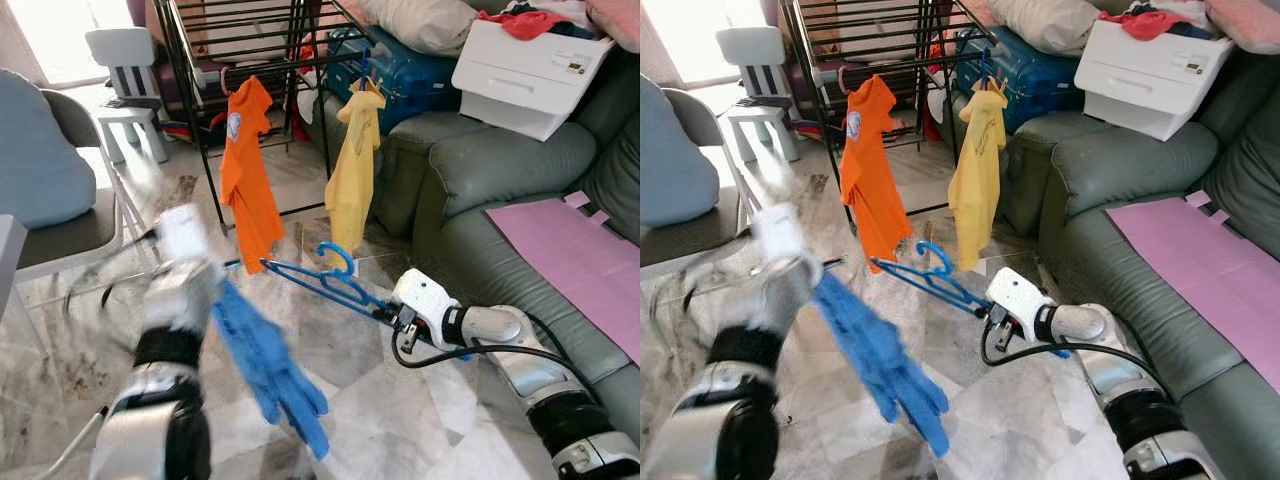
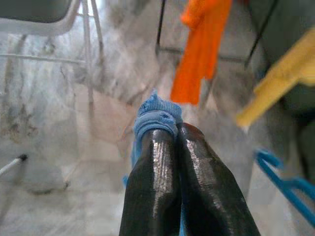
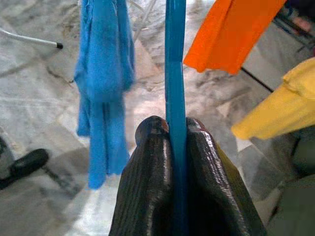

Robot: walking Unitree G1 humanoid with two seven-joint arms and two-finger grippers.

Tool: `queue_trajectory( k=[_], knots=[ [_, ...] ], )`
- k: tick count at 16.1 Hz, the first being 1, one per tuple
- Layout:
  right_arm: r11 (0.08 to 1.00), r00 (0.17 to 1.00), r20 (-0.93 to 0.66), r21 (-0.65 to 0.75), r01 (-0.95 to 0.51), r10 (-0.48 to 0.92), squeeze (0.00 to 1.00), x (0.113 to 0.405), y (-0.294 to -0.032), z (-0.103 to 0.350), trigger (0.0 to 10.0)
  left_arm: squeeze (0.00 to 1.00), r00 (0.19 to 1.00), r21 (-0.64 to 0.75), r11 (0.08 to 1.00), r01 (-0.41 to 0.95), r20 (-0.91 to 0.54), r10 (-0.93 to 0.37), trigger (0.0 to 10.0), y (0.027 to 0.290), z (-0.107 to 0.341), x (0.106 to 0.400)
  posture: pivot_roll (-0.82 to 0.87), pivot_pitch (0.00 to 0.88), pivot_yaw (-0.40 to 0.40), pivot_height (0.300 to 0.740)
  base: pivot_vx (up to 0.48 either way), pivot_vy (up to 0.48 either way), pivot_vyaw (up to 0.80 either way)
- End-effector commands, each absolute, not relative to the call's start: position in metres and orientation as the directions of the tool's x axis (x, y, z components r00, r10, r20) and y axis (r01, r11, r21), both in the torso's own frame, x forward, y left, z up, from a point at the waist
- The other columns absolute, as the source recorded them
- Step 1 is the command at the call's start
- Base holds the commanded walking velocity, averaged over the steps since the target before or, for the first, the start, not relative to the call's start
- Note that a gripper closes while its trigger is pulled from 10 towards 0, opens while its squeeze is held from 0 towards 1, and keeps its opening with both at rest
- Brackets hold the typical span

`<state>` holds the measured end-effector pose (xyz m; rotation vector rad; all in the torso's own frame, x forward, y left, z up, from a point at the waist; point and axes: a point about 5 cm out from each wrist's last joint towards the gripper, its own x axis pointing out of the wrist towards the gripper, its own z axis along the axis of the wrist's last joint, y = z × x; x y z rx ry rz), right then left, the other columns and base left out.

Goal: Hang hanger

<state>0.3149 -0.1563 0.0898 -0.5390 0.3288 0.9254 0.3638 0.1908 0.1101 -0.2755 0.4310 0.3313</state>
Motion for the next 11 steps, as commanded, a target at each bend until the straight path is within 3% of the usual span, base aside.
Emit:
queue_trajectory(
  k=[1, 2, 6, 9, 11],
  knots=[
    [0.465, 0.585, -0.450, -0.357, -0.811, 0.675, 0.00, 0.322, -0.150, 0.100, 10.0, 0.00, 0.900, -0.218, 0.921, -0.324, -0.371, 0.229, 10.0, 0.200, 0.116, 0.365, -0.10, 0.000, 0.030, 0.740, 0.000, 0.000, 0.00],
    [0.431, 0.575, -0.432, -0.391, -0.814, 0.694, 0.00, 0.324, -0.144, 0.104, 10.0, 0.00, 0.933, -0.293, 0.922, -0.254, -0.327, 0.153, 10.0, 0.199, 0.113, 0.363, -0.10, 0.000, 0.032, 0.740, 0.000, 0.000, 0.00],
    [0.435, 0.567, -0.298, -0.408, -0.803, 0.768, 0.00, 0.338, -0.120, 0.129, 10.0, 0.00, 0.988, -0.223, 0.965, -0.139, -0.091, 0.121, 10.0, 0.198, 0.116, 0.360, -0.10, 0.000, 0.038, 0.740, 0.000, 0.000, 0.00],
    [0.382, 0.506, -0.288, -0.393, -0.837, 0.813, 0.00, 0.334, -0.106, 0.132, 10.0, 0.00, 0.994, -0.078, 0.995, -0.068, 0.080, 0.074, 10.0, 0.185, 0.130, 0.356, -0.08, 0.000, 0.025, 0.740, 0.000, 0.000, 0.00],
    [0.407, 0.520, -0.287, -0.370, -0.835, 0.805, 0.00, 0.331, -0.104, 0.128, 10.0, 0.00, 0.989, -0.008, 0.998, -0.069, 0.131, 0.069, 10.0, 0.185, 0.131, 0.352, -0.08, 0.000, 0.028, 0.740, 0.000, 0.000, 0.00]
  ],
)
